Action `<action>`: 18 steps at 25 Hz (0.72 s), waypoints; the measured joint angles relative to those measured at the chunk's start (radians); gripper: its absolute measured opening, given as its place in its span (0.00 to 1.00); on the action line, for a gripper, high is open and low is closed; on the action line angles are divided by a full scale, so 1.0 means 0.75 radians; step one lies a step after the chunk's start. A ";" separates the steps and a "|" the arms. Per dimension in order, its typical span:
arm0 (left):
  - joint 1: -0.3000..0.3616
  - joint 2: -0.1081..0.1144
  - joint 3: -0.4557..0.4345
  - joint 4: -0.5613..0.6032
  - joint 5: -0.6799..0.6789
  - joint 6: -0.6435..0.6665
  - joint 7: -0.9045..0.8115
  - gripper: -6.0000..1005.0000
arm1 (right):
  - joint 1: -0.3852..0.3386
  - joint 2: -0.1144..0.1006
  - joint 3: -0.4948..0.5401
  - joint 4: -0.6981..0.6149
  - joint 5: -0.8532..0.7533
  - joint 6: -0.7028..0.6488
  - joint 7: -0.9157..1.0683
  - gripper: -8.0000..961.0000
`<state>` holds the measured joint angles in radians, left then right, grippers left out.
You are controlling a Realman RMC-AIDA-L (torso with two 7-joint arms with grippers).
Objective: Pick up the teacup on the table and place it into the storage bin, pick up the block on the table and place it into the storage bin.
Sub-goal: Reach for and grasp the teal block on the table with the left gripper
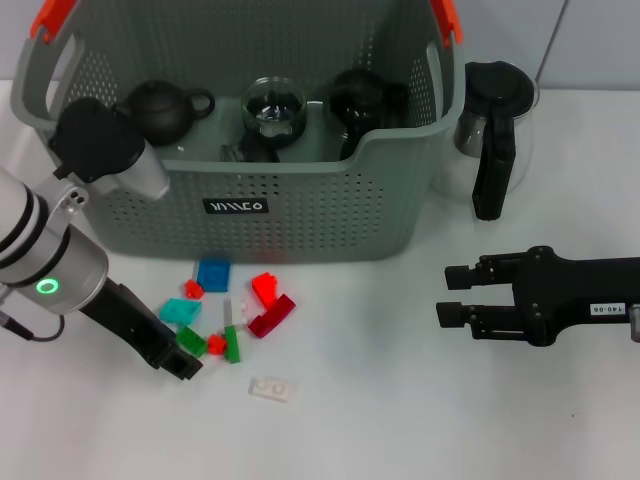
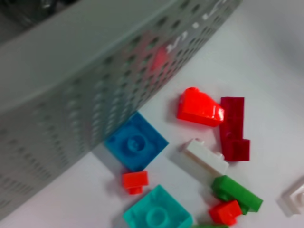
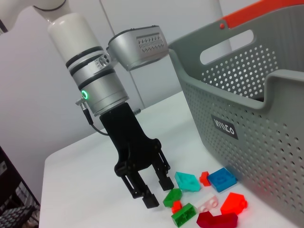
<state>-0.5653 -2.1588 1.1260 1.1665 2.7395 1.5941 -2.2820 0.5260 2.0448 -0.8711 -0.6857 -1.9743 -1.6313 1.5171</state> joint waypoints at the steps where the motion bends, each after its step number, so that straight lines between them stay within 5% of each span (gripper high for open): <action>1: -0.001 -0.003 0.000 0.001 -0.004 0.009 0.007 0.56 | 0.000 0.000 0.000 0.000 0.000 0.000 0.000 0.61; 11: -0.001 -0.005 -0.046 0.076 -0.106 0.175 0.052 0.56 | 0.002 0.000 0.001 0.000 0.000 -0.001 0.000 0.61; 18: -0.004 -0.003 -0.084 0.061 -0.004 0.108 0.038 0.56 | 0.003 0.000 0.000 0.000 0.000 -0.001 0.000 0.61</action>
<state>-0.5679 -2.1613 1.0633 1.2121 2.7366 1.6747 -2.2534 0.5280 2.0448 -0.8715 -0.6857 -1.9742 -1.6318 1.5171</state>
